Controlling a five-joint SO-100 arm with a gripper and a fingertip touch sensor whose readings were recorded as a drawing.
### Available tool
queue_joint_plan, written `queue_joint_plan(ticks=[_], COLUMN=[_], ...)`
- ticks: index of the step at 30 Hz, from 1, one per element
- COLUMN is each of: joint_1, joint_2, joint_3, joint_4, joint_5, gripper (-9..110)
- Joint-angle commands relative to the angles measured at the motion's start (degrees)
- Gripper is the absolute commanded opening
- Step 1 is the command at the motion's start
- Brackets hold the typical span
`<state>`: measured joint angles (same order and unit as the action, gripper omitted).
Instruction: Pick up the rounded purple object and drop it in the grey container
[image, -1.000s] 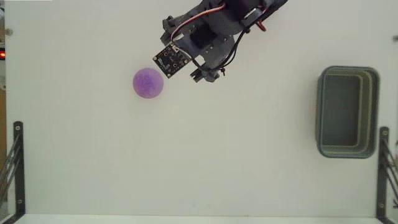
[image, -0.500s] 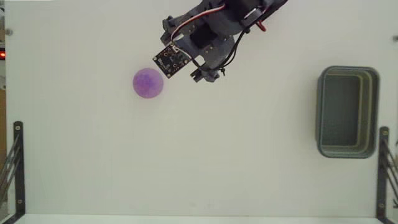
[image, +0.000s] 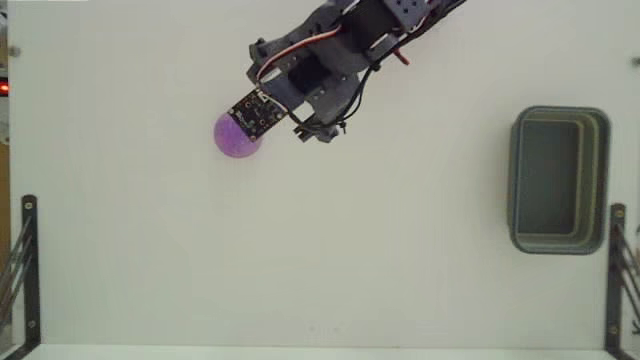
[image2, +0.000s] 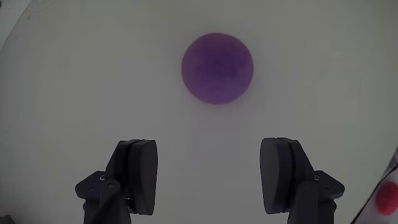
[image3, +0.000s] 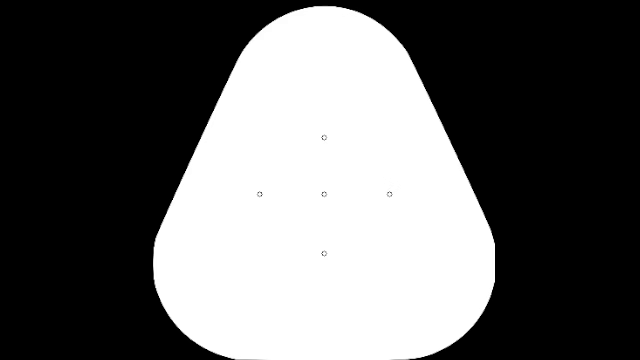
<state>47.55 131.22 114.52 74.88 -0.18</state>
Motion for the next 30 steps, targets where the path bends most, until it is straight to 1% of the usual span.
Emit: queue_joint_plan(ticks=[1,30], joint_1=[0.9,0.9], joint_2=[-0.4,-15.8], joint_3=[-2.4,-9.0], joint_4=[-1.8,-10.6], joint_5=[0.2,0.2], gripper=[110,110])
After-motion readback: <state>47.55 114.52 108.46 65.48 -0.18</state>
